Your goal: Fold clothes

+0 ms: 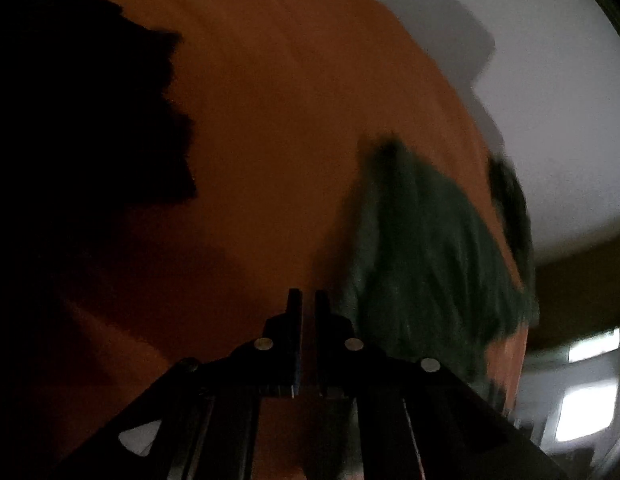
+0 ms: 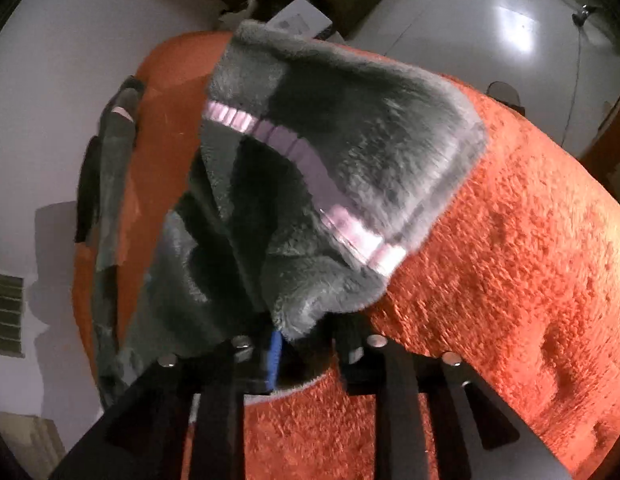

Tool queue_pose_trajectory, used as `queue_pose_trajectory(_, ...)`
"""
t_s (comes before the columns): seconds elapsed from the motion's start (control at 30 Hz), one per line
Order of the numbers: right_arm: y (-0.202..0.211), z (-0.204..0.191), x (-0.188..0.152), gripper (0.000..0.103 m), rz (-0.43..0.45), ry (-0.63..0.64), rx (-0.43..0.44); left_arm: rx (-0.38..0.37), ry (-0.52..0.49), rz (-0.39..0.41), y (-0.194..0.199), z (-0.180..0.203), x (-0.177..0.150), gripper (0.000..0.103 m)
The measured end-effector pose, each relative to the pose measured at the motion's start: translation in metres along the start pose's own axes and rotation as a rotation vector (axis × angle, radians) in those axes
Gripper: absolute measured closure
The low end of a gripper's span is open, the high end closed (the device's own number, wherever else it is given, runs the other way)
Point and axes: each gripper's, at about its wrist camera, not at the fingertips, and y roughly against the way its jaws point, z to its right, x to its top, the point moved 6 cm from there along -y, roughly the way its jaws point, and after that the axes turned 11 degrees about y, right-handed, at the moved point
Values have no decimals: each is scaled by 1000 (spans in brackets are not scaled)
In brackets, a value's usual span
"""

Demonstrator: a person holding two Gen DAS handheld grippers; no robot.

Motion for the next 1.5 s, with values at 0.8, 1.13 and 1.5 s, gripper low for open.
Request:
queue_pose_trajectory(0.8, -34, -147, -10, 40, 5, 220, 139, 242, -335, -139, -31, 23, -121, 71)
queue_pose_trajectory(1.13, -48, -160, -16, 40, -9, 245, 112, 275, -384, -26, 27, 6, -87, 96)
queue_pose_trajectory(1.5, -70, -175, -44, 40, -152, 335, 129, 346, -214, 9, 44, -51, -52, 101)
